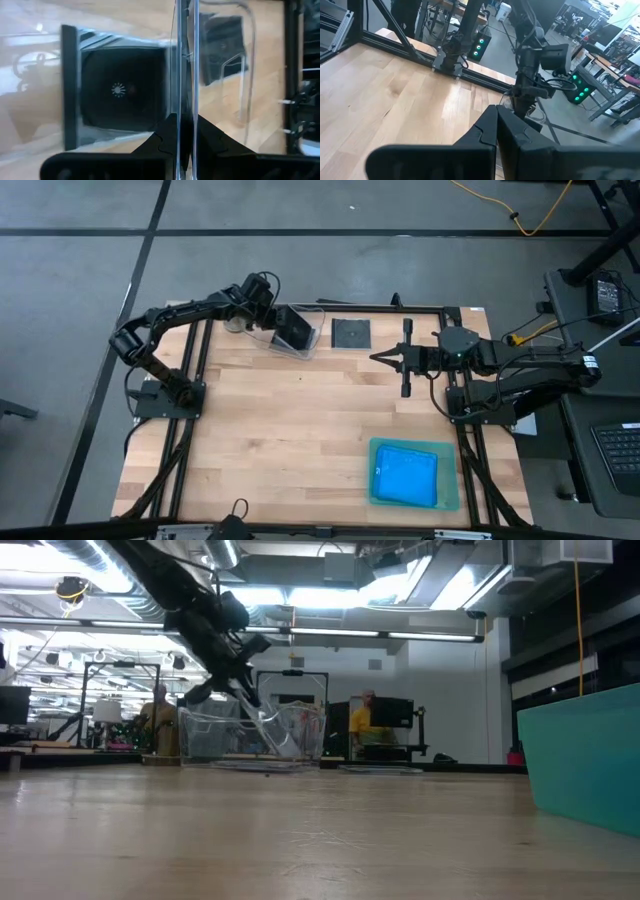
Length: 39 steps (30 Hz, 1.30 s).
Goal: Pick & place jewel cases by type
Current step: Put the bottom black cd case into the transparent bin
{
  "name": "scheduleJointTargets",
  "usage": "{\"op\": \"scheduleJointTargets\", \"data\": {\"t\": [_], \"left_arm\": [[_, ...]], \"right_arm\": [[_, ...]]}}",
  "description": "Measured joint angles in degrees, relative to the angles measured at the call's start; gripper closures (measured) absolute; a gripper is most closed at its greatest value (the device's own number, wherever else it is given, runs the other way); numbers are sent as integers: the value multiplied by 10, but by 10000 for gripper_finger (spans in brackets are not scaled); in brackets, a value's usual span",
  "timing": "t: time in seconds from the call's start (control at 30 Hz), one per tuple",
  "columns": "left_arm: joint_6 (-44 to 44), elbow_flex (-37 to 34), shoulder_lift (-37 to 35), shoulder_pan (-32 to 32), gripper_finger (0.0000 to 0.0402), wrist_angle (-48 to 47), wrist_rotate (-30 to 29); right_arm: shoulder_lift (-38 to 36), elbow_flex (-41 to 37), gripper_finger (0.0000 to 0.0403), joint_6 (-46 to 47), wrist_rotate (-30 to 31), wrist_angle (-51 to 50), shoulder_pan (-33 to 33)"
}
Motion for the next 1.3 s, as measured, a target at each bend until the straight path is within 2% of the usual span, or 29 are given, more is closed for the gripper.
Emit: {"op": "scheduleJointTargets", "data": {"t": [0.33,0.73,0.9,1.3], "left_arm": [[-25,-19,4,-16,377,36,-7],[-9,-19,4,-16,345,32,-18],[11,-19,4,-18,318,30,-21],[34,-19,4,-19,224,-9,-24]], "right_arm": [[0,0,395,-2,0,-1,0],[0,0,395,0,0,-4,0],[0,0,395,0,0,-8,0],[0,0,395,0,0,-21,0]]}}
